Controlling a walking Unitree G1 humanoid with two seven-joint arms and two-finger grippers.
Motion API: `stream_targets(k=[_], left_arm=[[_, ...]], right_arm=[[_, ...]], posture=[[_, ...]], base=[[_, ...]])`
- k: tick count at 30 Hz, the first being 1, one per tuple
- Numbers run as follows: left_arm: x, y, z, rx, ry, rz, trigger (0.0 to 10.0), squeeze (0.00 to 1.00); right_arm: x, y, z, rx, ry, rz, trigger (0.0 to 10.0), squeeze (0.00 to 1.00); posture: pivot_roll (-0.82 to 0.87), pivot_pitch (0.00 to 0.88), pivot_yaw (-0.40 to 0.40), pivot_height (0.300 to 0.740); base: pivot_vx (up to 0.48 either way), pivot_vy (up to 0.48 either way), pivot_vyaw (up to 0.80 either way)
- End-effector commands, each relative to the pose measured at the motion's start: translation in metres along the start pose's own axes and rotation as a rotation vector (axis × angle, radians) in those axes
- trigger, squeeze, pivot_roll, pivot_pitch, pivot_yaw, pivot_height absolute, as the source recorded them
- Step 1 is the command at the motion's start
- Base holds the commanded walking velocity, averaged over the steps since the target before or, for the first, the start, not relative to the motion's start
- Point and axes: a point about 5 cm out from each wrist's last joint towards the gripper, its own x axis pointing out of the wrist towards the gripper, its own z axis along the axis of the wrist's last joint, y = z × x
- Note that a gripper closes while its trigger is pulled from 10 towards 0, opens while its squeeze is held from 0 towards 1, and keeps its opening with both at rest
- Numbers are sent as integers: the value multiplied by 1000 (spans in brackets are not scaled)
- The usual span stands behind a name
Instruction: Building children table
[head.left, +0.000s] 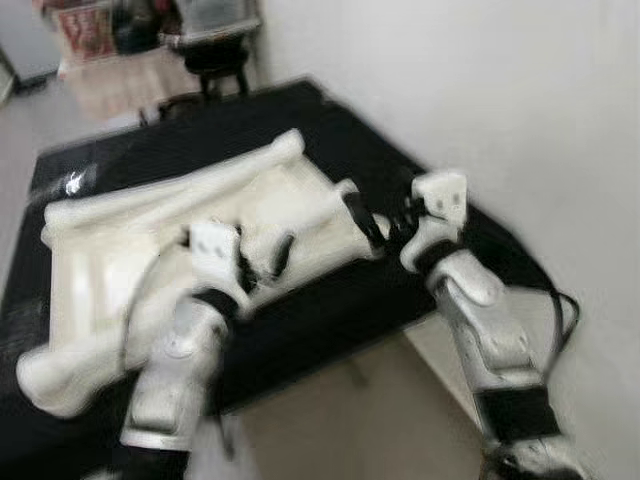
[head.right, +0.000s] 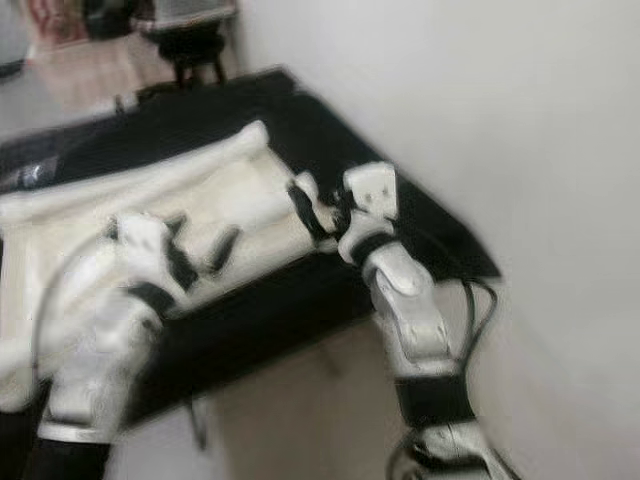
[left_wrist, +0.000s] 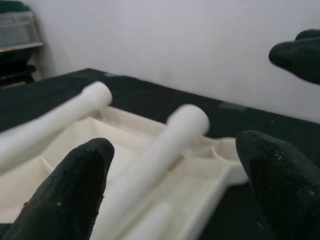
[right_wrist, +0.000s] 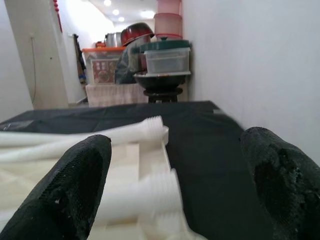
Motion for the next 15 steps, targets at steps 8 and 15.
stream_targets(k=[8,15], left_arm=[[-9,10,-6,31,49,26,10000,0],[-14,6,-10,26,83,13,10000,0]], right_arm=[[3,17,-2,11,16,141,10000,0],[6,13,8,-12,9,253,10000,0]], posture=[[-8,63,41,740],[1,65,34,740]], base=[[327,0,773],[0,0,800]])
